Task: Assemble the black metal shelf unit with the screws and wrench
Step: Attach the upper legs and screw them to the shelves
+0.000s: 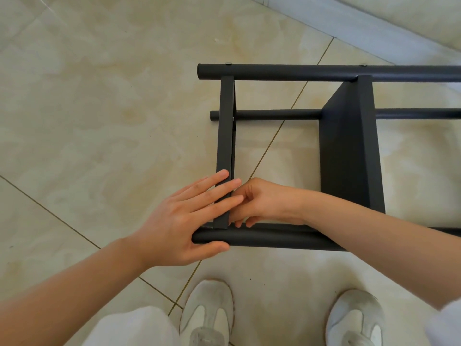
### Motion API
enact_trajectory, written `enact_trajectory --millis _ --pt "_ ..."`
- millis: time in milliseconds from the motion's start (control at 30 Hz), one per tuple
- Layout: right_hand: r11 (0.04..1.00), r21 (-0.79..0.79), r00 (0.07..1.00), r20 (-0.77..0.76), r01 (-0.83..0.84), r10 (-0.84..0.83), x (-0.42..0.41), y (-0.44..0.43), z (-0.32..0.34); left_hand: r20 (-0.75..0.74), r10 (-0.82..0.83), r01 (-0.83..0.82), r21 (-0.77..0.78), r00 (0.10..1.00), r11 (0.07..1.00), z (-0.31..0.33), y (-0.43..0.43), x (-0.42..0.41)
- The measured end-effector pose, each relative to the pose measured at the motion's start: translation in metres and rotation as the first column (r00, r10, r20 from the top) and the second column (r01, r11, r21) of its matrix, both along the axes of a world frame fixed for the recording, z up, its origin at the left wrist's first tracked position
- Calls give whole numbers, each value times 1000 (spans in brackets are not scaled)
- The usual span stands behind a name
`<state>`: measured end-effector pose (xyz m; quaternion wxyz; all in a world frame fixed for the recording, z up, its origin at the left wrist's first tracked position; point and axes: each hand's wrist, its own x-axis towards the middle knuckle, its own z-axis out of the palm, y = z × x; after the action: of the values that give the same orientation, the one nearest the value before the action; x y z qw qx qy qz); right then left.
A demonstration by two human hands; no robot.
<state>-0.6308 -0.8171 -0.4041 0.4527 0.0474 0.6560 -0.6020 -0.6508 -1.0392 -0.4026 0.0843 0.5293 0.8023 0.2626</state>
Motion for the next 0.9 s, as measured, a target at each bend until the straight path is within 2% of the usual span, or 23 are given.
enact_trajectory --millis 167,267,533,733,900 --pt "992 -122 976 217 -1 27 0 0 -5 -4 -3 3 2 1000 1000 0 0 0" --pt "990 -140 953 303 32 12 -2 -2 -8 -1 -6 6 1 1000 1000 -1 -1 0" --pt "986 -159 940 341 49 8 -3 2 -8 -1 -9 9 -6 1000 1000 -3 -2 -1" --pt "990 -143 945 321 -12 57 -4 -3 -9 -12 -12 11 -11 1000 1000 -3 -1 0" --pt "983 -177 943 332 46 15 -4 -1 -12 -16 -18 18 -26 1000 1000 -2 -2 -1"
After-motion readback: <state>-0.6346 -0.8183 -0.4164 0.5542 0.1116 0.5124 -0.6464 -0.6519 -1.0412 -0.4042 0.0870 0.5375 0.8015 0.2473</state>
